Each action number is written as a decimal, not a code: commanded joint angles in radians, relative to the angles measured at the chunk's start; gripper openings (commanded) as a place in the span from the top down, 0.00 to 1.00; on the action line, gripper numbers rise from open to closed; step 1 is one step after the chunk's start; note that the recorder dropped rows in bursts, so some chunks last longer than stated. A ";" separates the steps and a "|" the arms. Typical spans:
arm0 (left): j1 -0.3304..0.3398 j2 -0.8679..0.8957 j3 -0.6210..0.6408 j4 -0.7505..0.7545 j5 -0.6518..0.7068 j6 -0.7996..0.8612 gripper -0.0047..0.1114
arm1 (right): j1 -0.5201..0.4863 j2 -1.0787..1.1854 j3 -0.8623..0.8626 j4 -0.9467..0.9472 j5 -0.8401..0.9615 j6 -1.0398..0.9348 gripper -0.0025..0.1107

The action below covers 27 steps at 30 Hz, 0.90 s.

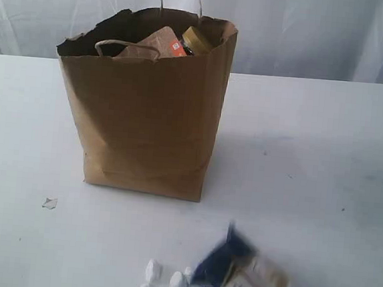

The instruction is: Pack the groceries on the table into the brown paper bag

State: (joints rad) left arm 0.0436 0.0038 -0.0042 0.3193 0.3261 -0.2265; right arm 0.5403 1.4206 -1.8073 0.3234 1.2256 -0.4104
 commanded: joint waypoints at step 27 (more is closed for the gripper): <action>-0.009 -0.004 0.004 -0.002 0.003 -0.003 0.96 | -0.013 0.162 0.728 -0.129 -0.004 0.019 0.51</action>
State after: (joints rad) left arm 0.0436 0.0038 -0.0042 0.3193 0.3261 -0.2265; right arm 0.5293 1.5652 -1.1023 0.1908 1.2206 -0.3755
